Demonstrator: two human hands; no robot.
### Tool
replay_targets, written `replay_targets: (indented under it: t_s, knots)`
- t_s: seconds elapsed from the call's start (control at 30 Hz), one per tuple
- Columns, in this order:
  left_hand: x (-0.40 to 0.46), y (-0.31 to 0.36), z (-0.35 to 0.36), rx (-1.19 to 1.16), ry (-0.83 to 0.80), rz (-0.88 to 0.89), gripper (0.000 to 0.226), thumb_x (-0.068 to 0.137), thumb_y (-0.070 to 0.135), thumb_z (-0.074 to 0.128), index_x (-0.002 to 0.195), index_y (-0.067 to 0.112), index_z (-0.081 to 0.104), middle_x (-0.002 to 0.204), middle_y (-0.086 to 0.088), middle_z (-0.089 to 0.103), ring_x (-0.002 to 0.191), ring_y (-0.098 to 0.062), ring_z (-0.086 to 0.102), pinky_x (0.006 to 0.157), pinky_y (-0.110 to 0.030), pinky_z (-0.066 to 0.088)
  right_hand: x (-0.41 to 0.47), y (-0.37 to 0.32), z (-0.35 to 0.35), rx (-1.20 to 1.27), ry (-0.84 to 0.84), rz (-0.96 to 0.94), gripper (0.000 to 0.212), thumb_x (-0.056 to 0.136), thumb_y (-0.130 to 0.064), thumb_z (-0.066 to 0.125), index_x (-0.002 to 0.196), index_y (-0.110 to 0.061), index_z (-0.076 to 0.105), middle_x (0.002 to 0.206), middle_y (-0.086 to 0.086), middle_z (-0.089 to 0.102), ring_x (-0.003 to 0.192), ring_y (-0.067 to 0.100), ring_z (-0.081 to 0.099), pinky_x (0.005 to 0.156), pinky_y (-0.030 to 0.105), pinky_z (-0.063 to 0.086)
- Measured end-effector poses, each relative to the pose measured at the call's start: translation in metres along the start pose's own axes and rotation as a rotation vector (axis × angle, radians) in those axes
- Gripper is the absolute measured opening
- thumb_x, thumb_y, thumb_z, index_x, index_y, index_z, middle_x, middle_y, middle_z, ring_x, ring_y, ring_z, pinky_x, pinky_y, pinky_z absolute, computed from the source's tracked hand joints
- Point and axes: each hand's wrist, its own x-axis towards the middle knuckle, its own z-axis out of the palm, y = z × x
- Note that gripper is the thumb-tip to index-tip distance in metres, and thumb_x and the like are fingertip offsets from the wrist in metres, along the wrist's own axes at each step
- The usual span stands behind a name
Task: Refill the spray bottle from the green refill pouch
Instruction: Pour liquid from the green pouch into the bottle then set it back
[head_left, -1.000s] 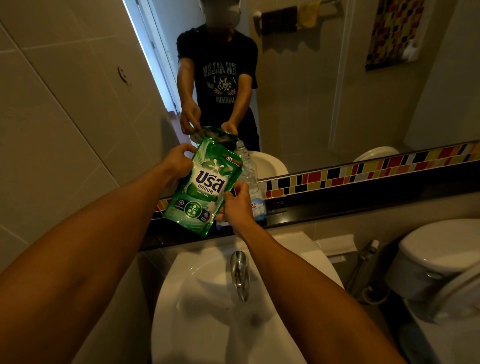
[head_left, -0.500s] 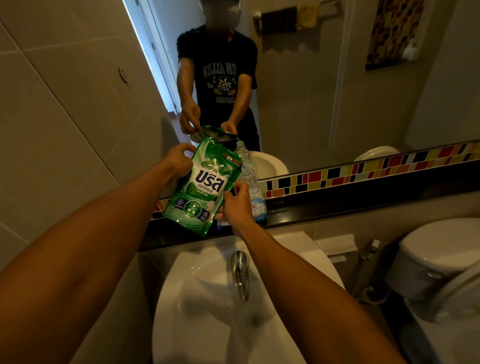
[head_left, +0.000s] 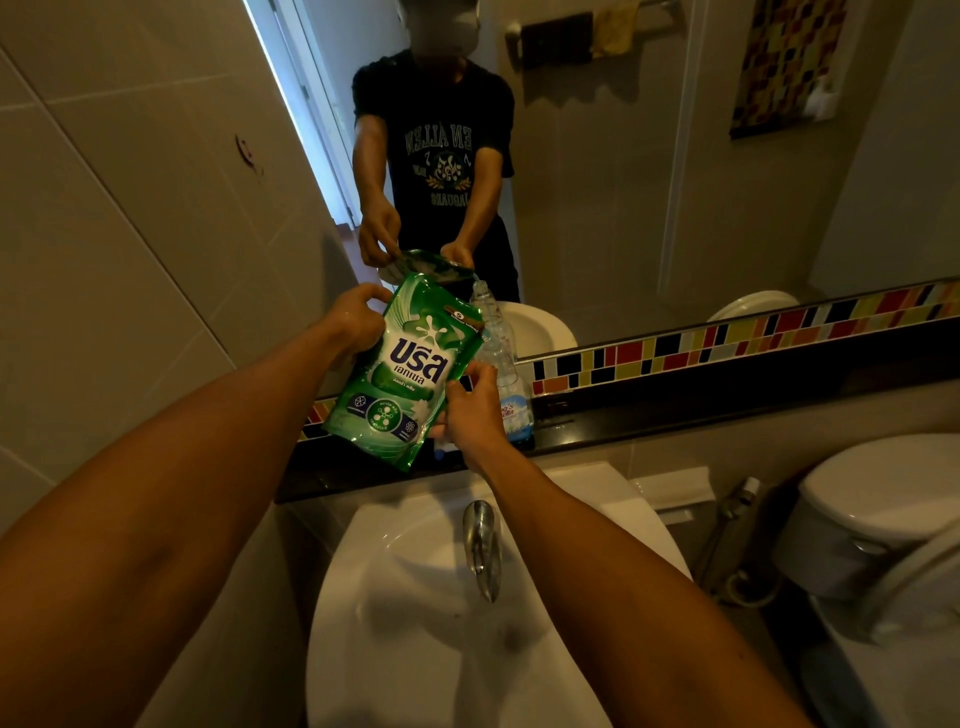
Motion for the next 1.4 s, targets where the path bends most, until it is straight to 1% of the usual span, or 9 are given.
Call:
replay_targets:
  t_s: [0.1,0.2,0.37,0.57,0.73,0.87,1.13,1.27,1.4]
  knots:
    - [-0.0011,0.0011,-0.0004,-0.008,-0.003,-0.009,0.043,0.096,0.002,0.054,0.133,0.022,0.047,0.107,-0.017,0.061,0.071,-0.019,0.061,0.049,-0.027,0.045,0.0011,0.0012,0.0007,0.0,0.001,-0.002,0.029,0.109,-0.014,0.047,0.136,-0.018,0.038,0.128,0.019,0.066,0.105,0.04,0.073,0.051,0.031,0.062]
    - [-0.0025,0.0023,0.0002,-0.005,0.005,-0.011,0.043,0.095,0.002,0.054,0.133,0.021,0.047,0.097,-0.013,0.061,0.068,-0.018,0.059,0.048,-0.027,0.044,0.0006,0.0008,0.0014,0.001,0.004,0.0,0.029,0.109,-0.014,0.048,0.136,-0.018,0.039,0.127,0.018,0.066,0.104,0.039,0.074,0.052,0.033,0.063]
    - [-0.0016,0.0024,-0.0005,0.01,0.02,0.002,0.043,0.095,0.002,0.056,0.132,0.022,0.049,0.112,-0.019,0.06,0.072,-0.02,0.059,0.052,-0.029,0.046,0.0017,0.001,0.0024,0.023,0.008,0.016,0.028,0.108,-0.014,0.048,0.134,-0.019,0.039,0.123,0.015,0.068,0.103,0.038,0.075,0.06,0.041,0.066]
    - [-0.0038,0.0059,0.0002,-0.013,0.015,-0.008,0.041,0.095,0.003,0.055,0.131,0.022,0.048,0.091,-0.01,0.059,0.071,-0.02,0.06,0.051,-0.029,0.045,0.0025,0.0011,0.0018,0.018,0.006,0.012,0.027,0.109,-0.015,0.048,0.133,-0.02,0.039,0.123,0.015,0.068,0.101,0.036,0.075,0.062,0.041,0.066]
    - [-0.0047,0.007,-0.0007,-0.019,-0.001,-0.009,0.041,0.095,0.004,0.056,0.131,0.021,0.048,0.107,-0.017,0.061,0.075,-0.022,0.062,0.054,-0.032,0.048,0.0014,-0.0001,0.0019,0.021,0.006,0.014,0.027,0.109,-0.015,0.048,0.134,-0.018,0.038,0.124,0.017,0.068,0.101,0.038,0.075,0.059,0.041,0.066]
    - [-0.0058,0.0082,0.0,-0.022,-0.004,-0.003,0.04,0.095,0.003,0.056,0.131,0.02,0.048,0.108,-0.019,0.061,0.075,-0.022,0.062,0.056,-0.032,0.049,0.0003,0.0,0.002,0.031,0.0,0.013,0.026,0.109,-0.014,0.048,0.133,-0.018,0.039,0.121,0.015,0.068,0.1,0.037,0.075,0.062,0.043,0.066]
    - [-0.0081,0.0088,0.0016,-0.033,0.011,0.003,0.04,0.094,0.004,0.057,0.131,0.019,0.05,0.109,-0.019,0.059,0.075,-0.022,0.06,0.054,-0.031,0.046,-0.0023,-0.0017,0.0021,0.046,0.0,0.012,0.028,0.109,-0.011,0.045,0.136,-0.016,0.037,0.128,0.019,0.066,0.105,0.039,0.074,0.053,0.033,0.063]
    - [-0.008,0.0092,0.0015,-0.017,0.016,0.005,0.04,0.095,0.004,0.057,0.131,0.019,0.05,0.11,-0.019,0.06,0.085,-0.028,0.062,0.054,-0.031,0.047,-0.0016,-0.0005,0.0023,0.04,0.006,0.013,0.028,0.109,-0.014,0.047,0.135,-0.017,0.038,0.129,0.019,0.066,0.104,0.039,0.074,0.052,0.032,0.062]
    - [-0.0071,0.0101,0.0018,0.004,0.018,0.016,0.04,0.095,0.003,0.056,0.131,0.018,0.05,0.109,-0.02,0.06,0.075,-0.023,0.061,0.052,-0.03,0.046,-0.0011,0.0005,0.0013,0.028,0.007,0.009,0.027,0.109,-0.013,0.047,0.135,-0.017,0.038,0.129,0.019,0.066,0.105,0.04,0.073,0.051,0.032,0.063]
